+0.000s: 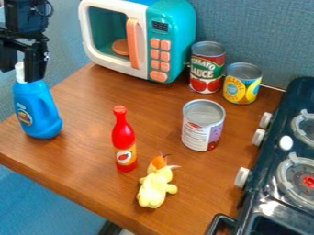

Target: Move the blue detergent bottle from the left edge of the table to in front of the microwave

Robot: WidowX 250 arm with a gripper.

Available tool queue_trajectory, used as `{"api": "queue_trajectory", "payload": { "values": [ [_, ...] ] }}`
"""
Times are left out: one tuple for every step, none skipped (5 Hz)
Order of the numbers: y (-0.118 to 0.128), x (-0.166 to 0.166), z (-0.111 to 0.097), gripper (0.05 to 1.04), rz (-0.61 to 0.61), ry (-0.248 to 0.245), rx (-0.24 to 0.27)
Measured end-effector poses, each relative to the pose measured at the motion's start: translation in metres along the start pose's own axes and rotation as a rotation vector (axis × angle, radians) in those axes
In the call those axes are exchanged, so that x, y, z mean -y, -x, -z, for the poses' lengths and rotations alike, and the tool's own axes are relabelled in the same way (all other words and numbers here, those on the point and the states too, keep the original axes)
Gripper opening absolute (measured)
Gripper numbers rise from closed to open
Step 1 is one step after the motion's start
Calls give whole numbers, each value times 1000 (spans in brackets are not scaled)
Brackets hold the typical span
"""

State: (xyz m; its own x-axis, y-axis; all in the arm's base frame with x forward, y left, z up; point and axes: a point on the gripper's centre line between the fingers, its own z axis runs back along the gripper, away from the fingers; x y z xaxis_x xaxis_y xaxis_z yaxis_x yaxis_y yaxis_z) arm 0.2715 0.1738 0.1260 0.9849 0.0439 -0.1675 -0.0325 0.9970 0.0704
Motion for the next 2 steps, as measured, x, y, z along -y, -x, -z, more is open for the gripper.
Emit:
{"api": "queue_trajectory", "payload": {
  "values": [
    [-2, 0, 6, 696, -24, 13, -21],
    [-2, 0, 4, 482, -42, 14, -32]
  ]
}}
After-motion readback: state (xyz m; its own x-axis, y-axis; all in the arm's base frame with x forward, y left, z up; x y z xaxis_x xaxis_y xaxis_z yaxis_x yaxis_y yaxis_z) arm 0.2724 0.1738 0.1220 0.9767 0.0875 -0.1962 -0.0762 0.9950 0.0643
